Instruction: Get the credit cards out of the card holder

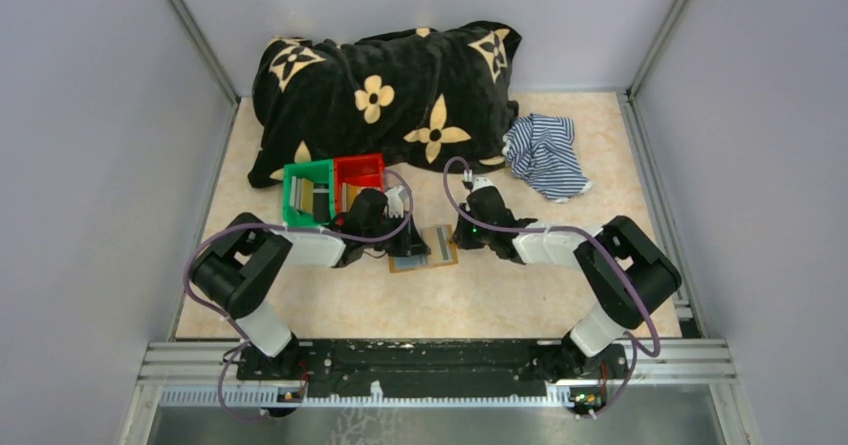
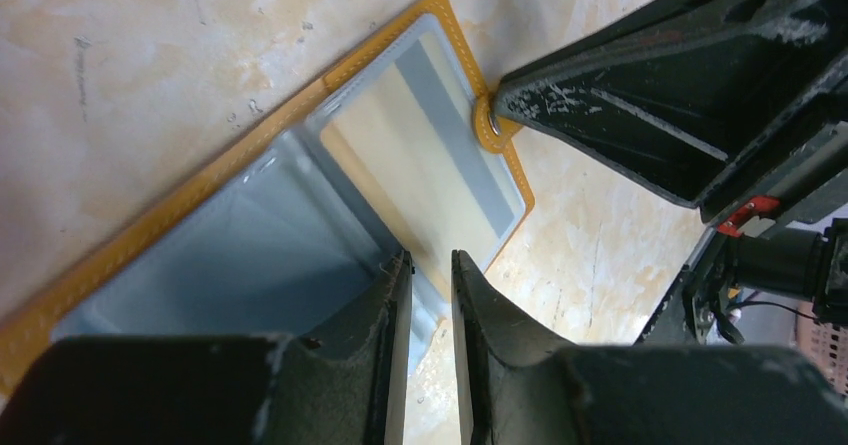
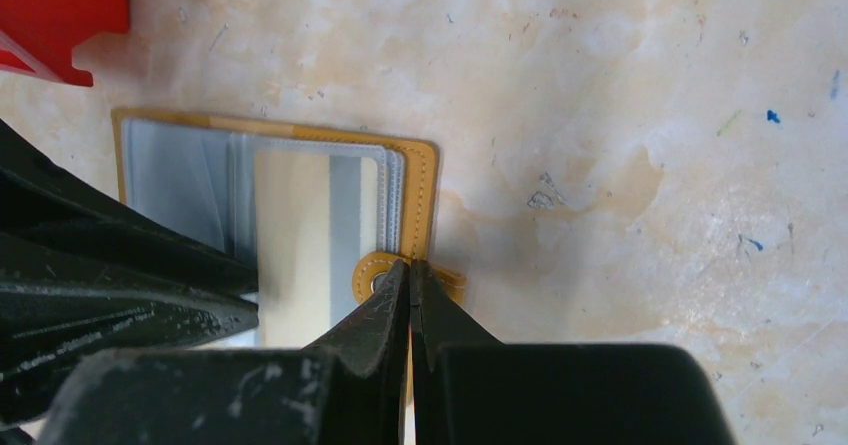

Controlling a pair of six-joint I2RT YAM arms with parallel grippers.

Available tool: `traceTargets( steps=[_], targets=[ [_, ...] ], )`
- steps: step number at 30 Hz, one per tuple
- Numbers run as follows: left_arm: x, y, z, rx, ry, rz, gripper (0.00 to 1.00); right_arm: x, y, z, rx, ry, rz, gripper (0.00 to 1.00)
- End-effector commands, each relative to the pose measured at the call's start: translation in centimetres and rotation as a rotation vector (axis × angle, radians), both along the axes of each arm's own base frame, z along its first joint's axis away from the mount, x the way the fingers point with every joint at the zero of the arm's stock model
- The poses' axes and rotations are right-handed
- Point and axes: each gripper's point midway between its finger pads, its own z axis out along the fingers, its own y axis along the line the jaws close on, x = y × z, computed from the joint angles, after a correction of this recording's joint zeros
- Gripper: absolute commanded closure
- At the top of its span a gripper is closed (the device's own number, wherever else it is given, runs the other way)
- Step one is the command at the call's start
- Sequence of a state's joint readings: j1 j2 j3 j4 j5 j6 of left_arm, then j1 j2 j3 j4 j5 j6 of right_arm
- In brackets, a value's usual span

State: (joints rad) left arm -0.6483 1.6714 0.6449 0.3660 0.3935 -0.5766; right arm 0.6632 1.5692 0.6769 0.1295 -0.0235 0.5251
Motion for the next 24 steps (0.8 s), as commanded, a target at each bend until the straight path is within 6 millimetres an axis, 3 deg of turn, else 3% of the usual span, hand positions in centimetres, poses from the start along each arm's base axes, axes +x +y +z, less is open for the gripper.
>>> traceTargets(
  steps=[1, 13, 19, 24],
  targets=[
    [-0.5, -1.9, 1.4, -0.126, -0.001, -0.062, 0.73, -0.5, 0.7, -1.0, 0.023, 0.035, 0.024, 1.0],
    [-0.5, -2.9, 3.9, -0.25, -0.021, -0.068, 0.75, -0.8, 1.0, -1.2, 0.046, 0.04, 0.04, 1.0],
    [-0.6, -1.8, 4.8, -0.22, -0.051, -0.044, 0.75, -0.3, 1.3, 2.0, 0.073, -0.039, 0.066, 1.0],
    [-0.8, 0.5, 3.4, -0.087, -0.031, 0.031, 0.75, 0.1, 1.7, 5.2, 0.079, -0.118, 0.088, 1.0]
  ],
)
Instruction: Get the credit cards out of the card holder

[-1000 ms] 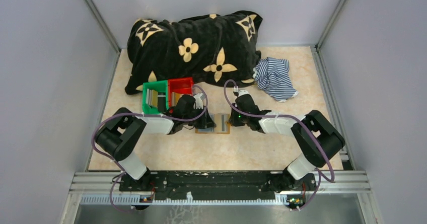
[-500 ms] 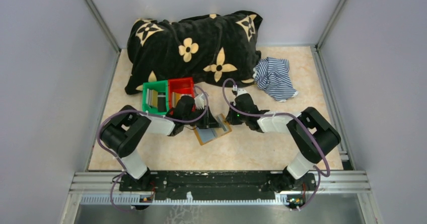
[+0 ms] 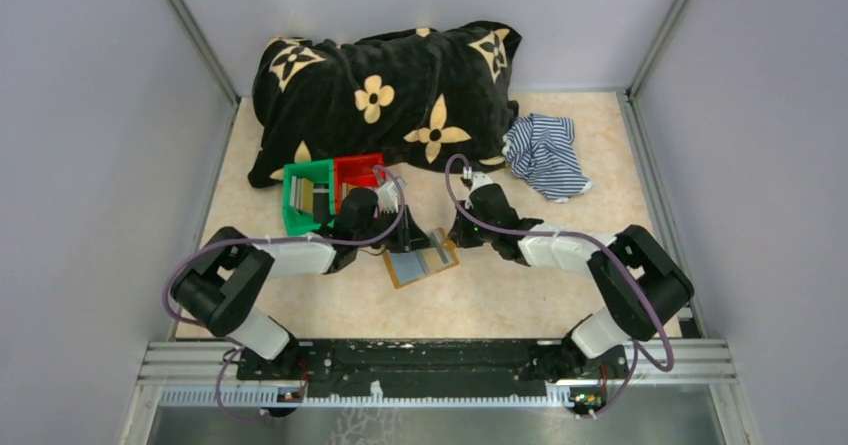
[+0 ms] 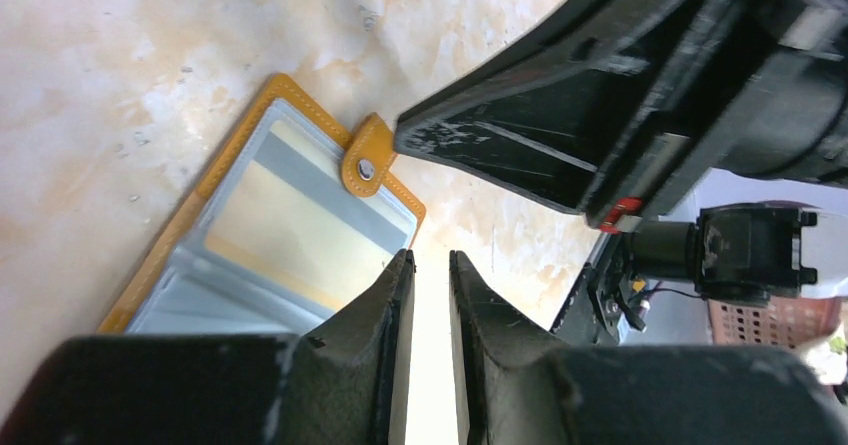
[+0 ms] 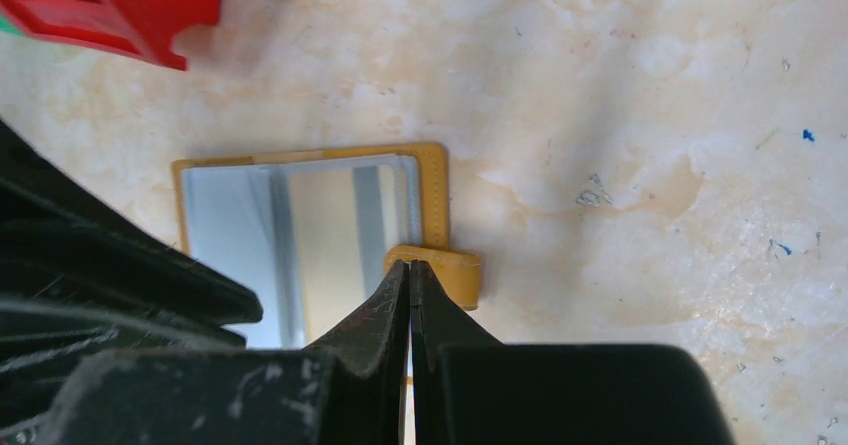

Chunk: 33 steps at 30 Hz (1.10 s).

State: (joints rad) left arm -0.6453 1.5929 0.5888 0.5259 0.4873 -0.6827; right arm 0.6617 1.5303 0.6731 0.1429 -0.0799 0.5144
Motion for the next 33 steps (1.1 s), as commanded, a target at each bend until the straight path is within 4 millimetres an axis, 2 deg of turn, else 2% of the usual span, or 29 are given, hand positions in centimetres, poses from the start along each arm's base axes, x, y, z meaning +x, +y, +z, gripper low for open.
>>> traceTargets(
  steps=[1, 3, 7, 9, 15, 17, 19, 20, 26, 33],
  targets=[
    [-0.3, 2.3, -1.1, 0.108, 0.009, 0.067, 0.75, 0.4, 0.8, 3.8, 0.027, -0.1, 0.043, 0.99],
    [-0.7, 2.8, -1.3, 0.111, 0.016, 0.081, 0.75, 0.4, 0.9, 3.9, 0.027, -0.102, 0.047, 0.97],
    [-1.4, 3.6, -2.2, 0.139, 0.047, 0.101, 0.75, 0.1, 1.6, 4.2, 0.035, -0.1, 0.081, 0.81],
    [-1.9, 4.2, -3.0, 0.153, 0.072, 0.114, 0.75, -0.3, 2.3, 4.3, 0.029, -0.102, 0.106, 0.78],
    [-3.3, 5.8, -5.6, 0.219, 0.143, 0.148, 0.75, -2.0, 5.3, 4.2, 0.023, -0.102, 0.186, 0.82],
    [-3.4, 6.3, -6.2, 0.248, 0.153, 0.163, 0.75, -2.5, 6.0, 4.0, 0.022, -0.098, 0.205, 0.86],
    [-3.5, 6.7, -6.5, 0.269, 0.159, 0.172, 0.75, -2.8, 6.4, 3.2, 0.022, -0.075, 0.213, 0.97],
    [-3.5, 6.8, -6.6, 0.273, 0.16, 0.175, 0.75, -2.8, 6.4, 2.6, 0.02, -0.064, 0.21, 1.0],
    [-3.2, 6.9, -6.2, 0.28, 0.147, 0.181, 0.75, -2.8, 5.2, -0.3, -0.06, -0.015, 0.176, 1.0],
    [-3.2, 6.8, -6.1, 0.275, 0.141, 0.176, 0.75, -1.4, 2.4, -1.0, -0.14, -0.007, 0.09, 1.0]
  ],
)
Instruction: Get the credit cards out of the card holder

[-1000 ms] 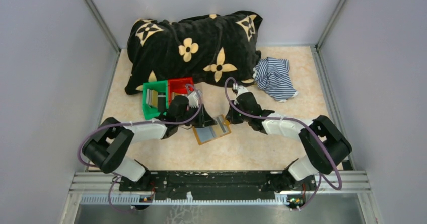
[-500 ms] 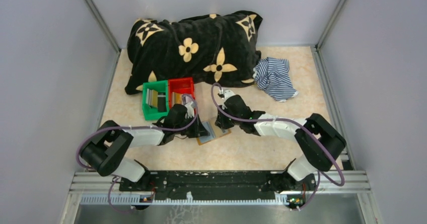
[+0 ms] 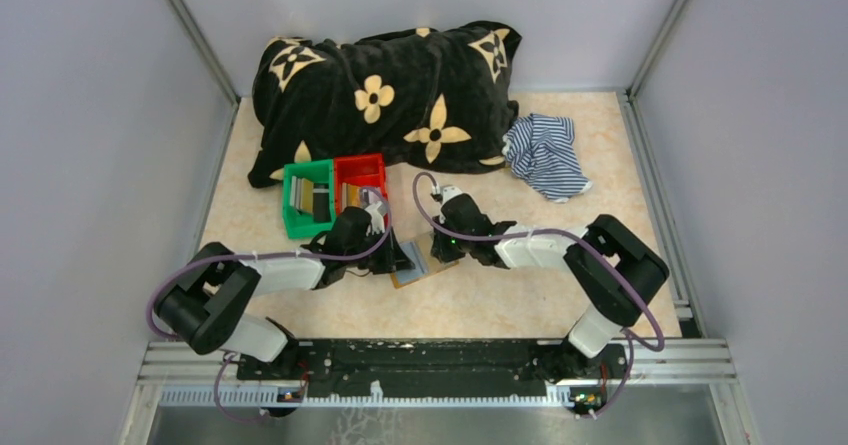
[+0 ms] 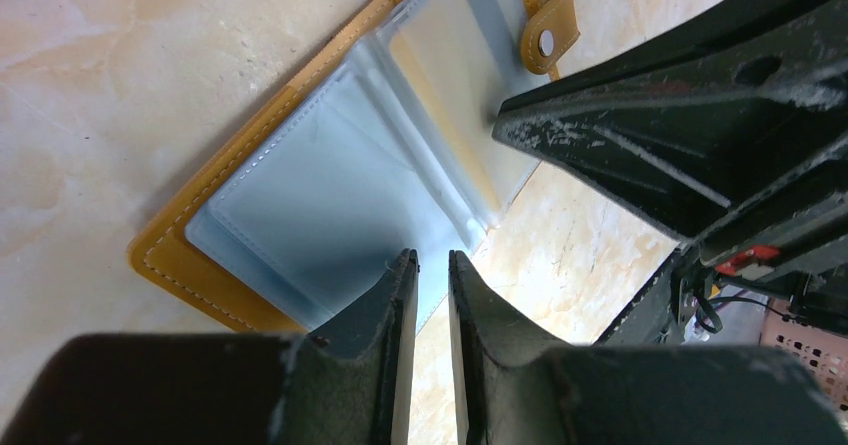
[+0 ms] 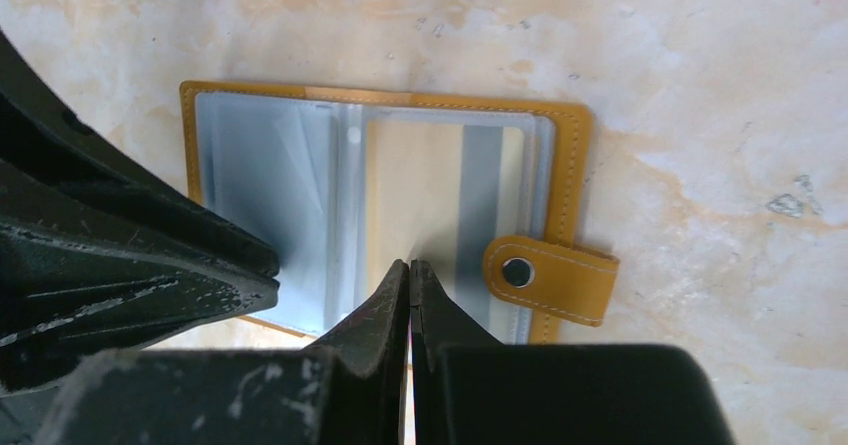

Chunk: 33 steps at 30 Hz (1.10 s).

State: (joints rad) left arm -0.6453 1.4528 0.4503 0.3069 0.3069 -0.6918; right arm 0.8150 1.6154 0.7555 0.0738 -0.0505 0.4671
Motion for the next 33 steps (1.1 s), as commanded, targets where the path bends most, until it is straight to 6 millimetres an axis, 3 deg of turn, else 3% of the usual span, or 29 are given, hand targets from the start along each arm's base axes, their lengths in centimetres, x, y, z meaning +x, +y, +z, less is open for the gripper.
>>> traceTargets(
  steps=[1, 9, 21, 24, 33],
  targets=[
    [-0.4, 1.3, -1.3, 0.066, 0.022, 0.019, 0.75, 2.1, -2.2, 0.2, -0.069, -0.025, -0.091, 1.0],
    [-0.4, 1.4, -1.4, 0.065, 0.018, 0.017, 0.75, 3.7, -5.4, -0.3, -0.151, -0.034, -0.175, 1.0],
    [-0.4, 1.4, -1.5, 0.061, 0.018, 0.012, 0.76, 3.7, -5.9, -0.8, -0.162, -0.025, -0.177, 1.0],
    [-0.4, 1.4, -1.5, 0.06, 0.019, 0.013, 0.76, 3.3, -5.1, -0.8, -0.121, -0.019, -0.135, 1.0],
    [-0.3, 1.3, -1.5, 0.059, 0.023, 0.011, 0.76, 0.6, -0.1, 1.2, 0.171, 0.029, 0.065, 1.0]
  ],
)
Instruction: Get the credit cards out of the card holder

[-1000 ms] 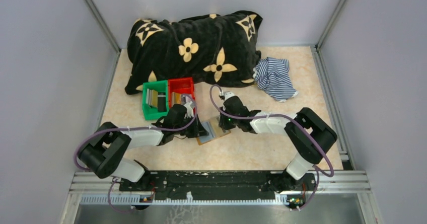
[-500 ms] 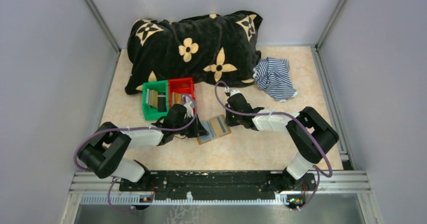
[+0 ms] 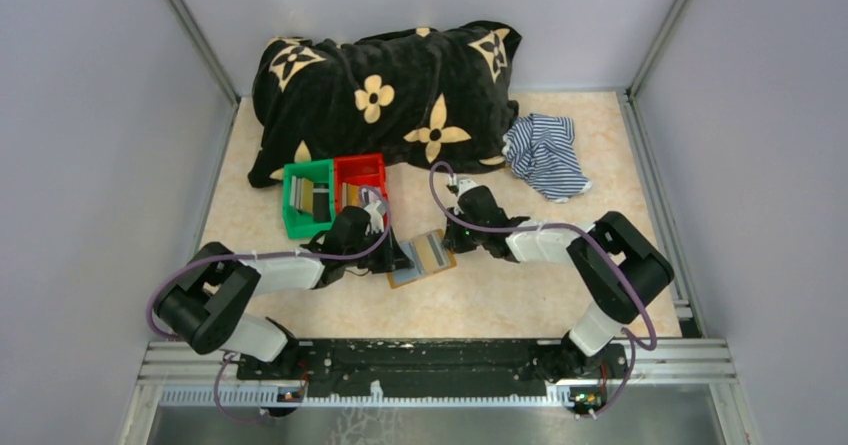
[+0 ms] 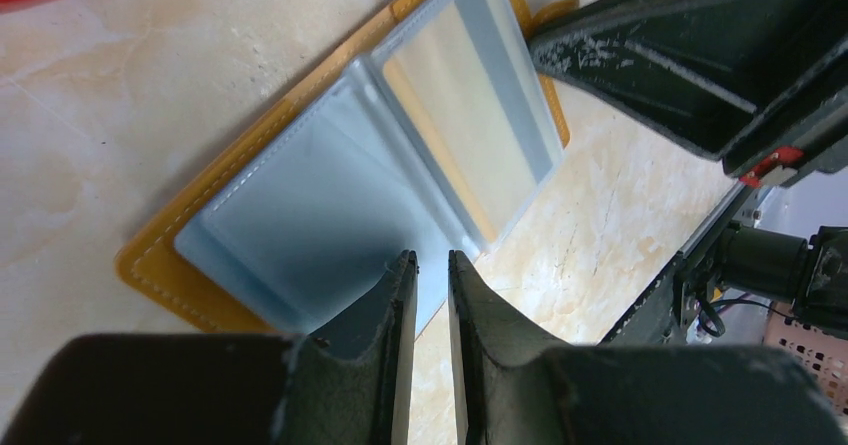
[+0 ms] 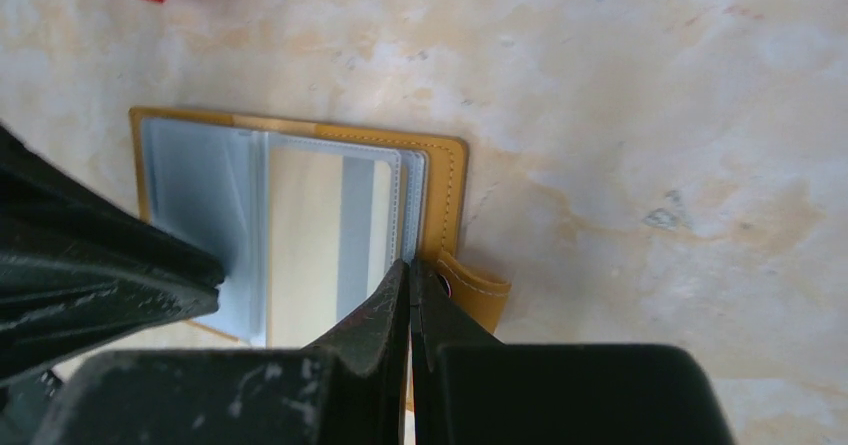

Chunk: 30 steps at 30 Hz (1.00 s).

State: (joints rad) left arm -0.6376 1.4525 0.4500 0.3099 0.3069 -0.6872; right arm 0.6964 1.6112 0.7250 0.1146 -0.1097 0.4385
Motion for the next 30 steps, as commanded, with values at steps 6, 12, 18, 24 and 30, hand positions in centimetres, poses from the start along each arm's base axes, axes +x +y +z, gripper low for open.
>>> traceTargets(
  steps=[6, 12, 18, 24, 30],
  targets=[
    [-0.5, 1.3, -1.6, 0.062, 0.028, 0.007, 0.76, -2.5, 3.3, 1.8, 0.19, 0.029, 0.164, 1.0],
    [-0.7, 1.4, -1.7, 0.057, 0.029, 0.011, 0.76, -2.9, 4.5, 3.0, 0.265, 0.031, 0.208, 1.0],
    [-0.7, 1.6, -1.6, 0.059, 0.029, 0.015, 0.76, -3.0, 5.2, 3.2, 0.298, 0.04, 0.222, 1.0],
    [-0.7, 1.8, -1.7, 0.061, 0.029, 0.019, 0.76, -3.2, 5.4, 3.1, 0.302, 0.046, 0.231, 1.0],
    [-0.7, 1.8, -1.9, 0.058, 0.034, 0.017, 0.76, -3.6, 6.3, 3.9, 0.346, 0.053, 0.264, 0.99]
  ],
)
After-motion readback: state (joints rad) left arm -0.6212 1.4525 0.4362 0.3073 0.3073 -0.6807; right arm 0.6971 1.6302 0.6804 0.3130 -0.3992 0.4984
